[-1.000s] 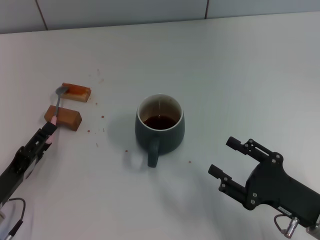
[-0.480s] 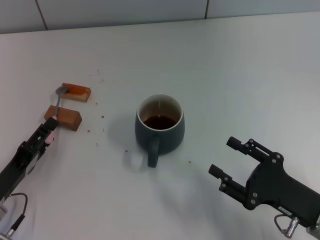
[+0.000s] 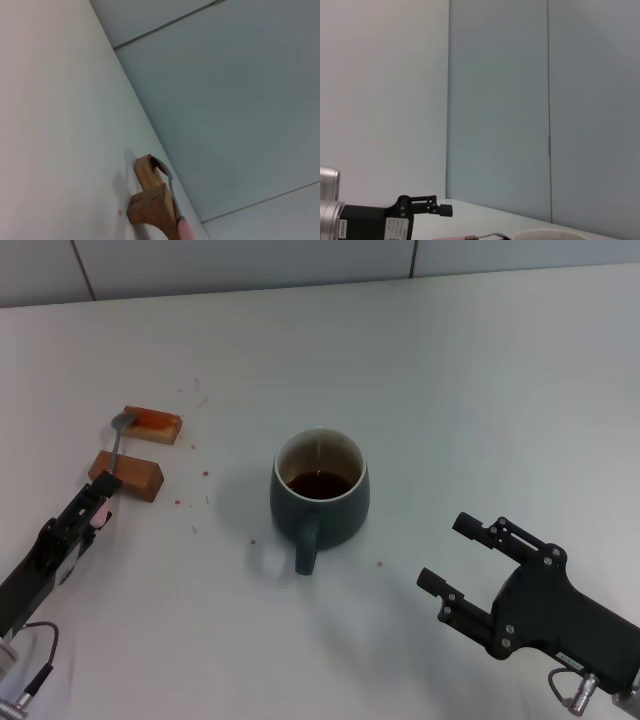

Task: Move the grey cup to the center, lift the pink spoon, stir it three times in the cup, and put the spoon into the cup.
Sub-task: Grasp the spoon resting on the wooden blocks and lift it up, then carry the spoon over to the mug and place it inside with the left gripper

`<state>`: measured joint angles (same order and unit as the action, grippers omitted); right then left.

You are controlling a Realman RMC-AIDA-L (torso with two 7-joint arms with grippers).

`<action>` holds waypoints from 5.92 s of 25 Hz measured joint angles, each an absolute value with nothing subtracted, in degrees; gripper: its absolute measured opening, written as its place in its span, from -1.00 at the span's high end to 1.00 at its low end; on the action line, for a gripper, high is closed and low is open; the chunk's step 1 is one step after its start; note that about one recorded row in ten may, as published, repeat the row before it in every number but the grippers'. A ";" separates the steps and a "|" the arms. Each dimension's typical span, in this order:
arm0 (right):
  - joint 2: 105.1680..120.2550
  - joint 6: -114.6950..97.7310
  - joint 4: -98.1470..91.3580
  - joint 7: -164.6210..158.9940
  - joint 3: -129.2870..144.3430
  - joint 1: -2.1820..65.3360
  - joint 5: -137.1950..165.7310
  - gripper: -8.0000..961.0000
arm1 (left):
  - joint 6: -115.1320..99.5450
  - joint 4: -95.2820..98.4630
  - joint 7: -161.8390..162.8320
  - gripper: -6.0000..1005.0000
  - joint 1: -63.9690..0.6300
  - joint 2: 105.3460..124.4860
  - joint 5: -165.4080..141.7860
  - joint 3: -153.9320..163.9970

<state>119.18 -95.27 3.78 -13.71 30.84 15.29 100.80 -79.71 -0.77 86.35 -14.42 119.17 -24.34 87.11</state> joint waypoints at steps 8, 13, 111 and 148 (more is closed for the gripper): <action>119.18 -95.27 3.78 -13.71 30.85 15.24 100.80 -0.41 | -79.33 -0.79 87.02 -0.49 -14.62 119.18 -24.47 87.14; 119.18 -95.16 3.78 -13.71 30.85 15.21 100.80 -0.41 | -78.92 -0.73 87.54 -0.49 -14.71 119.17 -24.70 87.18; 119.00 -95.19 3.09 -13.71 29.57 14.53 100.36 -0.41 | -79.85 49.45 93.18 0.74 -20.14 105.31 -80.57 69.06; 119.08 -94.60 3.07 -13.71 27.50 14.33 100.28 -0.41 | -97.29 107.59 98.36 0.74 -28.88 118.38 -142.81 78.31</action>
